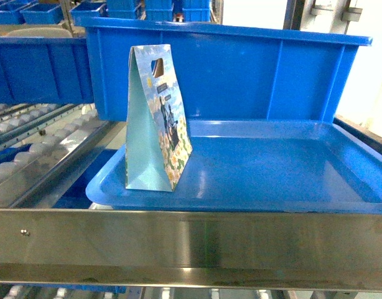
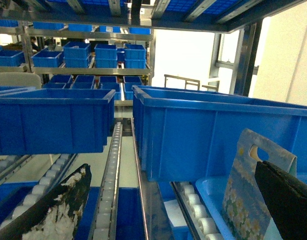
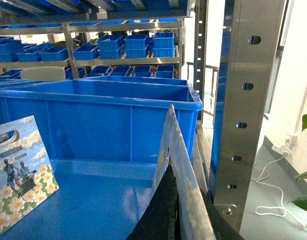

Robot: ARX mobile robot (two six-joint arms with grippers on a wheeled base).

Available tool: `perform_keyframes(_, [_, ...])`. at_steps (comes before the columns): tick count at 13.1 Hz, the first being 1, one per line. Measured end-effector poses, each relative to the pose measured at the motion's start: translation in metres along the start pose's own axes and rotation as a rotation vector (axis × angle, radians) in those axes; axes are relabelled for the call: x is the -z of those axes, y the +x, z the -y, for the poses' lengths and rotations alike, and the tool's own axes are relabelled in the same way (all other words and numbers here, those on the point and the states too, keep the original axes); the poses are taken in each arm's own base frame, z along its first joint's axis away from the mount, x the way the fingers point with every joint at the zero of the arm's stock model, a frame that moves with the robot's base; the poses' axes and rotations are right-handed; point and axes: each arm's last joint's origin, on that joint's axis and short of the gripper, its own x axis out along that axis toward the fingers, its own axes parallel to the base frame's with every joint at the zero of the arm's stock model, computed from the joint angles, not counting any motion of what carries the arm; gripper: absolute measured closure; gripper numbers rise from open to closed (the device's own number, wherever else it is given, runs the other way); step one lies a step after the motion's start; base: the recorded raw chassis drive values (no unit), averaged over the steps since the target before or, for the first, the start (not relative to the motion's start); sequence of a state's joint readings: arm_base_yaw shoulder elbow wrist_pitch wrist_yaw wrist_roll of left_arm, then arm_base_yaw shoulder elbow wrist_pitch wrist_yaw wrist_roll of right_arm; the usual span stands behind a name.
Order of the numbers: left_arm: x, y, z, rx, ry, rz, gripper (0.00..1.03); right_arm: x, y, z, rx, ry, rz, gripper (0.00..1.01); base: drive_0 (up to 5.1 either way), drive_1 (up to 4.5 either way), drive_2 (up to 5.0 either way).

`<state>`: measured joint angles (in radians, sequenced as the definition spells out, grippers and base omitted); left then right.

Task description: Move flower gift bag to table near conveyor

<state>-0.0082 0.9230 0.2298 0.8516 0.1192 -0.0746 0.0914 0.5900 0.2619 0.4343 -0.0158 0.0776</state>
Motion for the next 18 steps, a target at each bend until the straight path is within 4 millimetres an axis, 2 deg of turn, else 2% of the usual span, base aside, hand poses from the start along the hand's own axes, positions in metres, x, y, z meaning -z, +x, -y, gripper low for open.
perform_keyframes(1, [-0.001, 0.005, 0.001, 0.009, -0.005, 0.008, 0.05, 0.000, 0.000, 0.000, 0.000, 0.000, 0.001, 0.99, 0.0, 0.00, 0.0])
perform_keyframes(4, [-0.013, 0.036, 0.006, 0.054, -0.029, 0.043, 0.05, 0.000, 0.000, 0.000, 0.001, 0.000, 0.001, 0.99, 0.0, 0.00, 0.0])
perform_keyframes(8, [-0.013, 0.069, 0.042, 0.152, -0.048, 0.006, 0.05, 0.000, 0.000, 0.000, 0.001, 0.000, 0.001, 0.99, 0.0, 0.00, 0.0])
perform_keyframes(13, [0.012, 0.096, 0.085, 0.211, 0.002, -0.087, 0.05, 0.000, 0.000, 0.000, 0.001, 0.000, 0.001, 0.99, 0.0, 0.00, 0.0])
perform_keyframes(18, [0.028, 0.115, 0.101, 0.244, 0.008, -0.181, 0.05, 0.000, 0.000, 0.000, 0.001, 0.000, 0.001, 0.99, 0.0, 0.00, 0.0])
